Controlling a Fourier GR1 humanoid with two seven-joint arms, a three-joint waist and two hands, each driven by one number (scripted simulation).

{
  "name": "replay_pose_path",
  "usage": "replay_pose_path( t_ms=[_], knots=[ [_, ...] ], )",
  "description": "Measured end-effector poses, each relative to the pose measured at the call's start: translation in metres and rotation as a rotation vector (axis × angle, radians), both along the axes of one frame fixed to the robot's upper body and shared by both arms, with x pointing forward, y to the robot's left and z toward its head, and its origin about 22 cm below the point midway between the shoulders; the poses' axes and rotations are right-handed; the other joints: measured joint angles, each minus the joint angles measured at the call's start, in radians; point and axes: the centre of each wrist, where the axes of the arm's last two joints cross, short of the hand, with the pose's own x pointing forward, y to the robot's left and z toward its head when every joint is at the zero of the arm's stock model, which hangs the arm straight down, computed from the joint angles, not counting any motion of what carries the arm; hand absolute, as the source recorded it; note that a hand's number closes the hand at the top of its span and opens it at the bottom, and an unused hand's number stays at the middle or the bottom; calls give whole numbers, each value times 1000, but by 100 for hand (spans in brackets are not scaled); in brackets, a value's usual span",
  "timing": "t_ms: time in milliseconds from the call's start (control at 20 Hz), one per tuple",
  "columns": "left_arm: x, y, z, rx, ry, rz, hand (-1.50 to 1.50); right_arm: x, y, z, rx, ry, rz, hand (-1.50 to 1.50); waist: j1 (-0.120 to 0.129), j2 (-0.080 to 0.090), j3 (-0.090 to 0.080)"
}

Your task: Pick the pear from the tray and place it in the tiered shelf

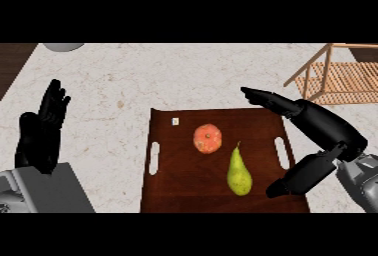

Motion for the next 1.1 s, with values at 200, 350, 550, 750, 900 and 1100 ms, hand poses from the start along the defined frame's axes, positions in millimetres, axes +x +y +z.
replay_pose_path(
  t_ms=[200,350,550,750,900,1100],
  knots=[
    [-2,5,-8,20,-31,-44,0,-12,13,33,-278,-102,40,-150,-3,-2,-3],
    [-2,7,-11,21,-31,-73,0,-23,31,45,-469,-166,40,-150,-1,-2,-3],
    [-4,10,-9,12,-37,-87,0,-36,57,47,-656,-189,6,-150,6,1,-2],
    [-4,11,-15,-9,-32,-82,0,-50,82,38,-755,-187,-25,-150,4,4,-1],
    [-1,11,-18,-31,-34,-81,0,-55,95,29,-845,-204,-46,-150,4,6,0],
    [-2,11,-13,-46,-45,-85,0,-53,108,17,-971,-227,-83,-150,7,7,1]
  ],
)
